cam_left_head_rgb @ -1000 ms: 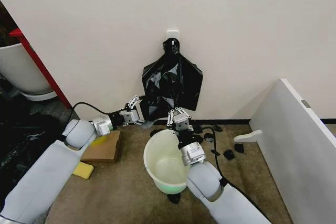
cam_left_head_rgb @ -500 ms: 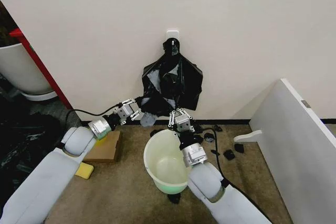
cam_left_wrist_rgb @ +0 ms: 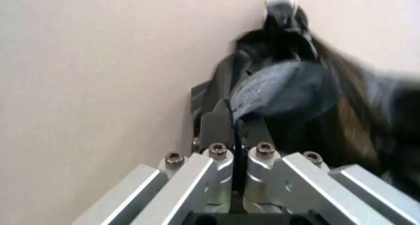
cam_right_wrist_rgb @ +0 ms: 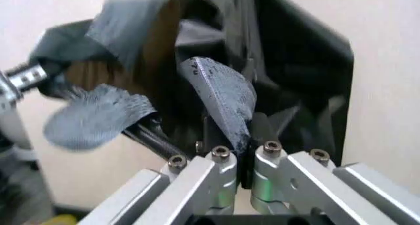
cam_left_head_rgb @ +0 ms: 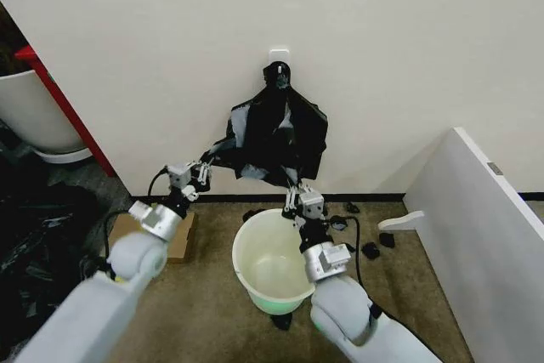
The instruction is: Place the garbage bag over the trash bin.
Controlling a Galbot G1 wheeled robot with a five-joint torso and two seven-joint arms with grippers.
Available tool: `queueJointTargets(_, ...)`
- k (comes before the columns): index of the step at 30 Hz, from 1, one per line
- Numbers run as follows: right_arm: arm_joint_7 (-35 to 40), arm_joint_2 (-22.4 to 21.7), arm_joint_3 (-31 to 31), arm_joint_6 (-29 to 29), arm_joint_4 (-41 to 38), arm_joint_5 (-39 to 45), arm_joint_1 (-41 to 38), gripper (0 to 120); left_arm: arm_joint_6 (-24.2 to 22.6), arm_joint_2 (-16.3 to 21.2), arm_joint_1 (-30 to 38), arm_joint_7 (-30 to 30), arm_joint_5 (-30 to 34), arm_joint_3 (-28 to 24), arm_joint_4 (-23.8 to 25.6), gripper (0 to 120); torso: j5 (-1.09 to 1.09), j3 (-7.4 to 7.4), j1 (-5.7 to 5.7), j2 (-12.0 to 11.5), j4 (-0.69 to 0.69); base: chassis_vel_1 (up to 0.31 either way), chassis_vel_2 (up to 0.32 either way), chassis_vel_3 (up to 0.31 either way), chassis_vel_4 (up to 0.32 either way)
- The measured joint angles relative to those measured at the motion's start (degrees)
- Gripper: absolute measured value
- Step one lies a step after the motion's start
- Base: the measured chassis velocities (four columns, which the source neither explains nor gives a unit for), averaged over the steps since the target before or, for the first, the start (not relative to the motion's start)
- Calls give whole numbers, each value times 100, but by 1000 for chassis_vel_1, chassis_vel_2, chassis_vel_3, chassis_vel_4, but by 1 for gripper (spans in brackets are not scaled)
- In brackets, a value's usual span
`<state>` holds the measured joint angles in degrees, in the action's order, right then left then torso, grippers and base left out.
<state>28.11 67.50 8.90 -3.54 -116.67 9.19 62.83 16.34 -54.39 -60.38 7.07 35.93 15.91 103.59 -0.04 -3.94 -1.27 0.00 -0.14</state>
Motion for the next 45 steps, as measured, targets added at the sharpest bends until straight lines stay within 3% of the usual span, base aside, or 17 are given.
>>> queueJointTargets(4,401,-228,145,418,-599,728,409,0,249,-349,-726,-381,534,230,676,0,8,1,0,0,0,0,0,0,0)
queueJointTargets(9,520,-368,173,475,-1073,853,837,0,291,-542,-1350,-814,555,349,1173,0,6,1,0,0,1,0,0,0,0)
queueJointTargets(13,417,-462,114,289,-1363,790,1103,0,320,-558,-1663,-929,483,397,1401,0,6,1,0,0,0,0,0,0,0)
queueJointTargets(17,-309,-595,-289,-552,-1570,406,1452,0,427,-396,-1836,-807,606,456,1754,0,6,0,0,0,0,0,0,0,0)
queueJointTargets(20,-490,-728,-537,-701,-1847,352,1654,0,429,-295,-1899,-759,643,496,2004,0,7,0,0,0,-1,0,0,0,0)
queueJointTargets(33,-181,-999,-918,-420,-2492,870,2401,0,442,-154,-2361,-788,545,577,2397,0,6,0,0,0,0,0,0,0,0)
queueJointTargets(45,-96,-1042,-890,-474,-2450,803,2626,0,602,-244,-2850,-866,218,461,2299,0,4,0,0,0,1,0,0,0,0)
